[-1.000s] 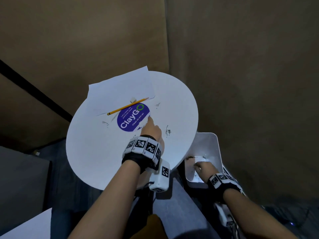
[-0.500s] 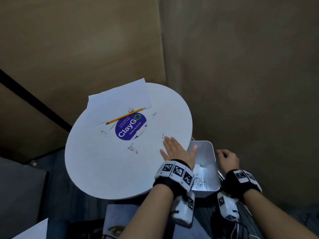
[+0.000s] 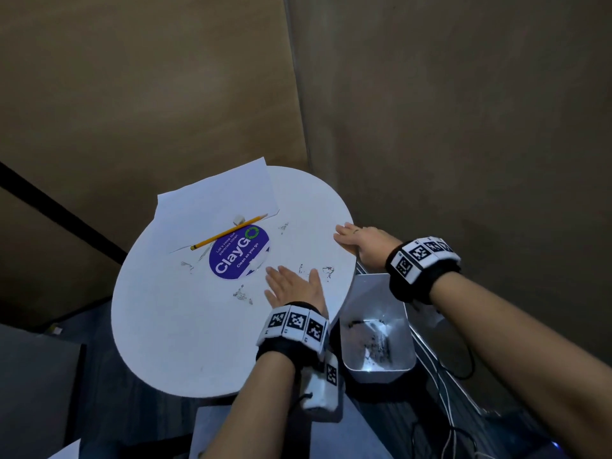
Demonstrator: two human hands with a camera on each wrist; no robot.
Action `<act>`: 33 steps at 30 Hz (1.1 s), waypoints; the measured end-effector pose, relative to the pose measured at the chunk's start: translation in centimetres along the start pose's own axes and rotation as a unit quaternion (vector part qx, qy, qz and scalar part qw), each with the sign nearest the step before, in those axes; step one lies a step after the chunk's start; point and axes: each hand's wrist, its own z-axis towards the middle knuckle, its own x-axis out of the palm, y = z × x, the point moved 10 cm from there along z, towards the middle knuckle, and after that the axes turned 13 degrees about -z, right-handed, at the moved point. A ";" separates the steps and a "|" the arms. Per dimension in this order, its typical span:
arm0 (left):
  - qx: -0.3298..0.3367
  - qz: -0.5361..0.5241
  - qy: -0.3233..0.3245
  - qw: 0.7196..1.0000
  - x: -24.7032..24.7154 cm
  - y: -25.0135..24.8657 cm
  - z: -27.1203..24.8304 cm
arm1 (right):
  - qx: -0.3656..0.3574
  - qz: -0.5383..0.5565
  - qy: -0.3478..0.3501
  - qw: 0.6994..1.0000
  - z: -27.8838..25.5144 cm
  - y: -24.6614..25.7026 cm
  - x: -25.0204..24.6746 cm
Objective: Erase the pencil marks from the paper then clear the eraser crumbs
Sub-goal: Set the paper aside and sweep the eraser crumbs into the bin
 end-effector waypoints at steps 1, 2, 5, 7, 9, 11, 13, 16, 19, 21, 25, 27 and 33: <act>-0.001 0.005 0.004 1.000 0.3 0.1 0.1 | 0.002 0.003 0.001 1.000 0.0 -0.2 0.0; 0.010 0.014 0.010 1.000 0.7 -0.2 0.1 | 0.003 0.005 0.000 1.000 0.0 -0.2 0.0; 0.089 0.060 0.055 0.993 3.0 -2.5 -1.2 | 0.002 0.006 -0.003 1.000 0.0 -0.5 0.2; 0.135 0.059 0.100 0.984 4.6 -4.1 -2.7 | 0.001 0.006 -0.005 1.000 0.0 -0.5 0.3; 0.148 0.033 0.099 0.983 4.5 -4.8 -3.2 | -0.005 0.001 0.000 1.000 0.0 -0.5 0.2; 0.126 0.008 0.047 0.991 2.5 -4.6 -2.4 | -0.014 -0.004 0.017 1.000 0.1 -0.5 0.1; 0.070 -0.004 -0.007 0.998 0.2 -3.3 -1.0 | -0.019 -0.011 0.041 0.999 0.2 -0.6 0.1; 0.004 -0.018 -0.011 1.000 -0.7 -1.7 0.7 | -0.022 -0.023 0.067 0.997 0.5 -1.1 0.2; 0.054 0.010 0.044 0.997 1.4 -2.9 0.5 | -0.026 -0.022 0.071 0.997 0.8 -1.3 0.3; 0.134 0.012 0.108 0.985 3.6 -4.9 -0.9 | -0.027 -0.018 0.068 0.997 0.6 -1.3 0.2; 0.181 0.009 0.118 0.976 3.6 -6.2 -0.5 | -0.028 -0.007 0.058 0.998 0.5 -1.1 0.1; 0.149 0.022 0.042 0.988 0.7 -5.8 1.4 | -0.028 -0.004 0.060 0.998 0.5 -1.1 0.2; 0.101 0.027 0.076 0.992 2.0 -5.2 0.6 | -0.027 -0.001 0.069 0.997 0.6 -1.4 0.1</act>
